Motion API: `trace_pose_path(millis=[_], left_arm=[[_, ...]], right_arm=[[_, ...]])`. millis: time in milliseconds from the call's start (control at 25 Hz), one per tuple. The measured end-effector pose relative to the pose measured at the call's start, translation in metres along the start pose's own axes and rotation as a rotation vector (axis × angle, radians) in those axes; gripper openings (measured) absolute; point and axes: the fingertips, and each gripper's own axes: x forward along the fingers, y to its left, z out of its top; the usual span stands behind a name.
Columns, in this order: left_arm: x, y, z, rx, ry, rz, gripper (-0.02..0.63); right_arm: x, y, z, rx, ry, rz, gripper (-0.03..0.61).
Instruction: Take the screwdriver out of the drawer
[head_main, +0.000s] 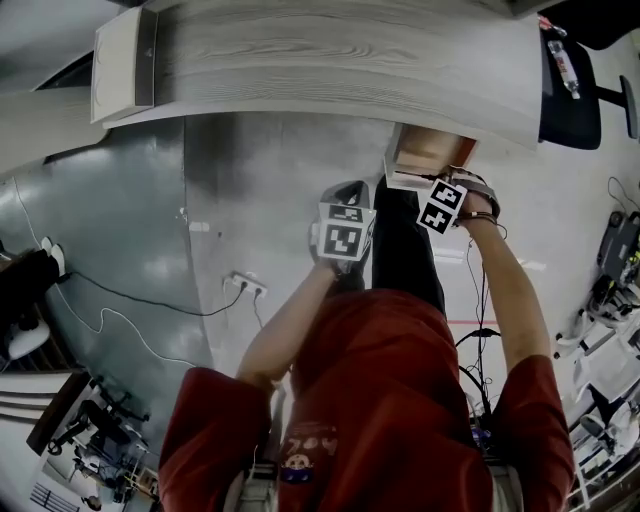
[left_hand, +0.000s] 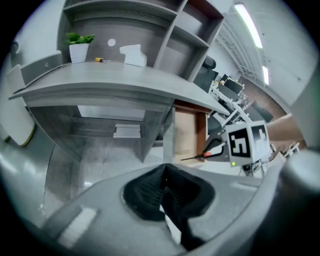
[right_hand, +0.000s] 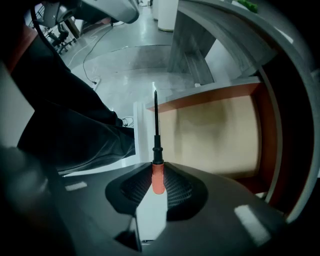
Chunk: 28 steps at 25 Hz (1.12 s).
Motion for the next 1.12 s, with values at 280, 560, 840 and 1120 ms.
trace_pose_path(millis=[280,560,840,1120], left_arm=[[-0.010,-0.003,0.005,0.033,0.007,-0.003,0.000],[-0.019,-0.007,0.015,0.073,0.002,-0.009,0.000],[-0.030,-0.016,0.020,0.120,-0.003,-0.022,0.000],[-0.041,-0.028,0.025,0.167,-0.012,-0.034,0.000]], right_arm=[[-0.028,0.003,0.008,0.146,-0.106,-0.020,0.072],[-0.060,0.006,0.015,0.289,-0.205,-0.062,0.072],[-0.091,0.011,0.012,0.425,-0.292,-0.109,0.072],[-0.119,0.020,0.002,0.542,-0.358,-0.163,0.072]])
